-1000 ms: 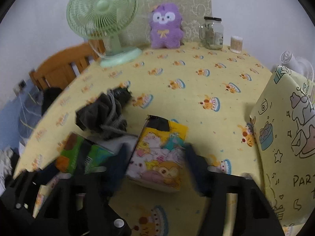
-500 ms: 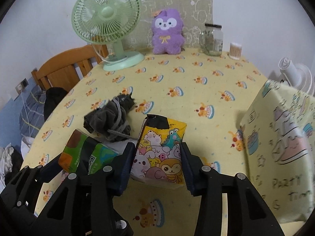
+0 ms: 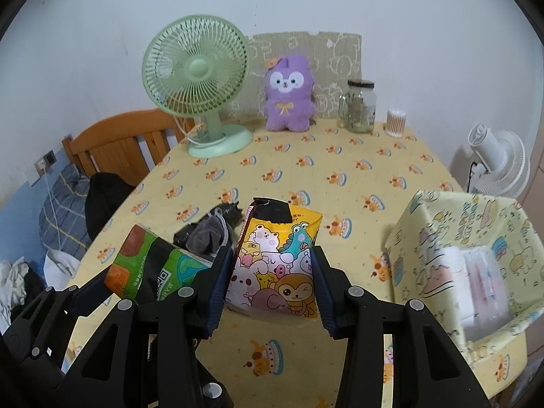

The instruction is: Organize soft objects

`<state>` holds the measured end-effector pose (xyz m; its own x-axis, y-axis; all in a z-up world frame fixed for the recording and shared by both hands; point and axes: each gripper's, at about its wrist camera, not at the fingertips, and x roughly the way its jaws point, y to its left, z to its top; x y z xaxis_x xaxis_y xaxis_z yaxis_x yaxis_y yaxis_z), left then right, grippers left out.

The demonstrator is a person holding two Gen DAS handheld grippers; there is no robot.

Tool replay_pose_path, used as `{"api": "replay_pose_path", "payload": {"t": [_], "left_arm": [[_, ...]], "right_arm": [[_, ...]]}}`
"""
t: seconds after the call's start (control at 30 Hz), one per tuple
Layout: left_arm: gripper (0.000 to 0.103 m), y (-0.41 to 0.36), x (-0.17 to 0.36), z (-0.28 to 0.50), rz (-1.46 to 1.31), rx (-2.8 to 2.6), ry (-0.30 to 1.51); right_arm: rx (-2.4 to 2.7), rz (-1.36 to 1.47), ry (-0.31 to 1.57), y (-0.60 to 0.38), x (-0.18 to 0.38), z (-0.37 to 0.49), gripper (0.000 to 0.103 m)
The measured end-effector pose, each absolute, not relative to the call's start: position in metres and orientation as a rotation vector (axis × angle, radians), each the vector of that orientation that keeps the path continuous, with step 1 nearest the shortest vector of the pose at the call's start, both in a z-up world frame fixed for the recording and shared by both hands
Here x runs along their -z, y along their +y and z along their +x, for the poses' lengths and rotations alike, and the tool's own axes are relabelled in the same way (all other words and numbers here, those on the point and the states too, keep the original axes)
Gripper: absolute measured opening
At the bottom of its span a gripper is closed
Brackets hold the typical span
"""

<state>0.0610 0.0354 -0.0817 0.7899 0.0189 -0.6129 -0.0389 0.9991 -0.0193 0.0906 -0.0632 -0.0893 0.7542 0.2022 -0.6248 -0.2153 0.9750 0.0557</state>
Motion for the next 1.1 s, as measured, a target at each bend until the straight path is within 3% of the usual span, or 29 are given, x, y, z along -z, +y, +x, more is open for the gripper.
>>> {"api": "replay_pose_path", "payload": {"t": [1.1], "left_arm": [[0.073, 0.006, 0.023, 0.038, -0.026, 0.002, 0.515]], "right_arm": [[-0.225, -0.042, 0.522, -0.090, 0.015, 0.060, 0.048]]}}
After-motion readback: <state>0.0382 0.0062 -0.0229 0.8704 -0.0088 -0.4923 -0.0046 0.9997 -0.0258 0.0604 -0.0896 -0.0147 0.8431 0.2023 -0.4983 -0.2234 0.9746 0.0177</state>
